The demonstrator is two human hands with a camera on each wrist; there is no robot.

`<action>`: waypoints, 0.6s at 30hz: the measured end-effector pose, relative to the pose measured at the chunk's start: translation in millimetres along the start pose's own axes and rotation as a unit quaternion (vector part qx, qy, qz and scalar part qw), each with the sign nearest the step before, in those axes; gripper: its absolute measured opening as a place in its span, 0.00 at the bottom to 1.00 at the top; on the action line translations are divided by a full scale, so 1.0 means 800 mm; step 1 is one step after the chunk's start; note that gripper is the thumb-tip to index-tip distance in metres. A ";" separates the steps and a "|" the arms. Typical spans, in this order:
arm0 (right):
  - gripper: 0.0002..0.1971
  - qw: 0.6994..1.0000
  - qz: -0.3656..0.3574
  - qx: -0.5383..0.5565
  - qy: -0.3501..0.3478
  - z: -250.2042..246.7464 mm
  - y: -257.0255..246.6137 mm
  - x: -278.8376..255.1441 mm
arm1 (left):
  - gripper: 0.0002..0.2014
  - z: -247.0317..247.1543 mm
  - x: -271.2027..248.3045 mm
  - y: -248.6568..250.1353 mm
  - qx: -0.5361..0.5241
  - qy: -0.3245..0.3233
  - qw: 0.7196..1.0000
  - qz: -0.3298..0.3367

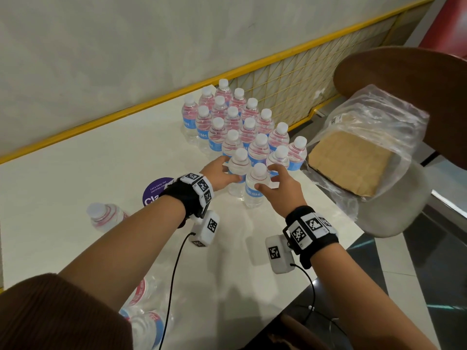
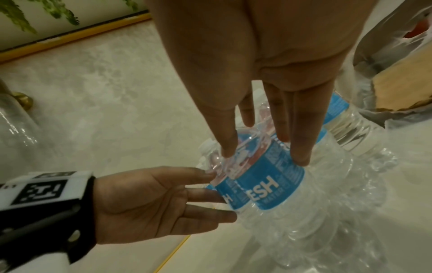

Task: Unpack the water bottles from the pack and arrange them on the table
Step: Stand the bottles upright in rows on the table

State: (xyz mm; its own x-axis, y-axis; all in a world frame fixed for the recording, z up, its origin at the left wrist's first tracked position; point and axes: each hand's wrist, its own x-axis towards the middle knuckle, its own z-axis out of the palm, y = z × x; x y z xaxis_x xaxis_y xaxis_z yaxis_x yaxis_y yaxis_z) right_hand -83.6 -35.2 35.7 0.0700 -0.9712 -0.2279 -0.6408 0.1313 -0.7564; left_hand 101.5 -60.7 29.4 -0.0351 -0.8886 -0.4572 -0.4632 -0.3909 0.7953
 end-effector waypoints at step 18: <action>0.27 0.999 -0.040 -0.014 0.019 0.002 0.004 0.003 | 0.36 0.027 0.015 -0.012 0.021 -0.004 0.997 -0.071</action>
State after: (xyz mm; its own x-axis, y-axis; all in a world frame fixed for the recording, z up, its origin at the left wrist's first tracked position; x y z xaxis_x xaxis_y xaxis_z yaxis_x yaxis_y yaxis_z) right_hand -84.6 -36.7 31.9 0.0924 -0.9853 -0.1434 -0.6553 0.0482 -0.7538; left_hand 86.0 -62.3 7.8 0.0260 -0.8227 -0.5679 -0.5010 -0.5023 0.7048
